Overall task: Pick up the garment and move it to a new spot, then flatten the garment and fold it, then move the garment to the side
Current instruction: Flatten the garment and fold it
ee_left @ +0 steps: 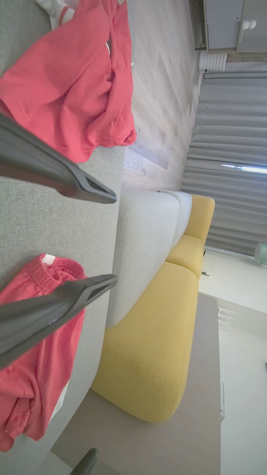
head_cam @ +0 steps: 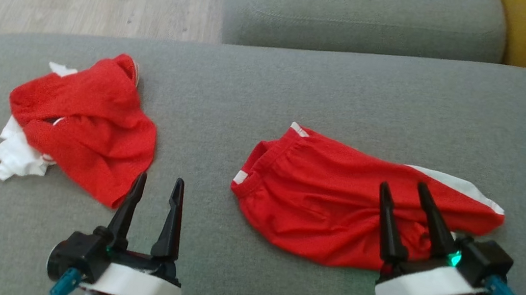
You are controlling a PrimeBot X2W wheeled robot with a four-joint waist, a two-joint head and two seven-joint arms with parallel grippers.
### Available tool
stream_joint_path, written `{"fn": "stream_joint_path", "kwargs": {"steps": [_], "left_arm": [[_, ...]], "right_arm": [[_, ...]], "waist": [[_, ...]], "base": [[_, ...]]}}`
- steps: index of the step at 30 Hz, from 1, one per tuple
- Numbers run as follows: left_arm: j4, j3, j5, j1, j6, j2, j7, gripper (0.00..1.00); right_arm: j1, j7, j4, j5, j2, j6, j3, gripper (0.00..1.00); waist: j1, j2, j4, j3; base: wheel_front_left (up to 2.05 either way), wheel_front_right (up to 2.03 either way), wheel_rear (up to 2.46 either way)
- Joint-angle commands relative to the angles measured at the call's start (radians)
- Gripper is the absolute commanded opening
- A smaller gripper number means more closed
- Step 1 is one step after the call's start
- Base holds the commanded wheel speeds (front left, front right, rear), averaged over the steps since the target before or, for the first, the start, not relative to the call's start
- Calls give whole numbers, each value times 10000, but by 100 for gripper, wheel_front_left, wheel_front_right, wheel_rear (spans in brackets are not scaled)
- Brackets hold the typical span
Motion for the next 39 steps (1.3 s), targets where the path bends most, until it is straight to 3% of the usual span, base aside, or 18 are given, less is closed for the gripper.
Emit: {"fn": "stream_joint_path", "kwargs": {"steps": [1,3,9,18,22,28,29,30,31,36,39], "left_arm": [[-276,238,38,-322,-12,-16,-95,100],[-272,192,43,-410,-14,-16,-95,100],[-158,-12,25,-849,-105,-16,-95,100],[-75,-500,-176,-1249,-111,-16,-95,100],[-69,-647,-255,-1386,-62,-16,-95,100],[-67,-758,-287,-1530,-3,-16,-95,100],[-67,-771,-281,-1546,8,-16,-95,100],[-66,-782,-276,-1559,19,-16,-95,100],[-64,-790,-273,-1566,29,-16,-95,100],[9,-789,-233,-1570,63,-16,-95,100],[66,-743,-216,-1527,60,-16,-95,100]], "right_arm": [[-735,-108,-217,159,16,-7,241,100],[-1156,-67,53,331,14,-7,249,100],[-3110,1421,1718,853,-390,-7,301,100],[-5214,3638,4170,1867,-1365,-7,1953,100],[-5850,4069,5117,2007,-1844,-7,2690,100],[-6368,4156,6221,2314,-2018,-7,3441,100],[-6434,4091,6332,2377,-2020,-7,3539,82],[-6488,4010,6433,2487,-2005,-7,3593,7],[-6534,3927,6522,2602,-1987,-7,3648,0],[-6912,3069,6914,2913,-1995,-7,3672,0],[-7478,2022,7291,2872,-2092,-7,3352,0]], "waist": [[1,0,177,172],[1,0,365,380],[1,0,1182,1174],[1,0,2124,1832],[1,0,2429,2029],[1,0,2643,2189],[1,0,2654,2208],[1,0,2658,2219],[1,0,2656,2222],[1,0,2568,2132],[1,0,2449,1865]], "base": [[0,0,0],[0,0,0],[0,0,0],[0,0,0],[0,0,0],[0,0,0],[0,0,0],[0,0,0],[0,0,0],[0,0,0],[0,0,0]]}}
